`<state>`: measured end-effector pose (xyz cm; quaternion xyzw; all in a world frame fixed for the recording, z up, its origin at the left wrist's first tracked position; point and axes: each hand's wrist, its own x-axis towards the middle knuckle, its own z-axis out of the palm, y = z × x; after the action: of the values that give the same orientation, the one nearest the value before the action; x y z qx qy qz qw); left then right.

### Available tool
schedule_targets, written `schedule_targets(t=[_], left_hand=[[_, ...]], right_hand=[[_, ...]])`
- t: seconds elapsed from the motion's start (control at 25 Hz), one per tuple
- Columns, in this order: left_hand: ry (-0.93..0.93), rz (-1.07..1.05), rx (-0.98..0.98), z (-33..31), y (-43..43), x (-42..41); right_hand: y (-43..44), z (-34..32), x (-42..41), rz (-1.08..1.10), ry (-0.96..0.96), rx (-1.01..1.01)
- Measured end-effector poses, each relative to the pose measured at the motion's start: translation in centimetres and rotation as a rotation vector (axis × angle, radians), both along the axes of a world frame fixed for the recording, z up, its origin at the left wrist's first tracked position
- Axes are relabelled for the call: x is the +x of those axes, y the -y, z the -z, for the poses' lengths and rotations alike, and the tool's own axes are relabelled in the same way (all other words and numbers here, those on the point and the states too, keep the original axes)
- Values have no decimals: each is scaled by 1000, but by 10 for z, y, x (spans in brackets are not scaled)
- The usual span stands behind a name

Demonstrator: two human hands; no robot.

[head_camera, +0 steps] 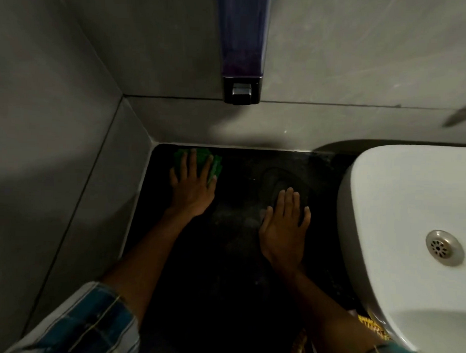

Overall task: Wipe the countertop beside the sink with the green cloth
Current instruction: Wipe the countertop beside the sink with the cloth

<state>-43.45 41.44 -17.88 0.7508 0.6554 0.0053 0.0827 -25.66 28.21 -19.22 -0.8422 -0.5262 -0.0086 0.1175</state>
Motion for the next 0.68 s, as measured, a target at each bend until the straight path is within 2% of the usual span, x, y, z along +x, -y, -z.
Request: schedule_targets(t=[0.16, 0.28, 0.44, 0.56, 0.68], left_hand=[[-19, 345, 15, -1, 24, 74], [-5, 402, 72, -2, 83, 60], [-14, 208, 94, 3, 182, -42], [-80, 63, 144, -6, 148, -96], [9, -60, 63, -19, 117, -65]], right_hand=[[2, 1, 9, -50, 12, -48], [5, -4, 13, -110, -42, -102], [7, -11, 12, -122, -43, -127], [7, -9, 11, -130, -35, -198], [5, -17, 12, -147, -104, -179]])
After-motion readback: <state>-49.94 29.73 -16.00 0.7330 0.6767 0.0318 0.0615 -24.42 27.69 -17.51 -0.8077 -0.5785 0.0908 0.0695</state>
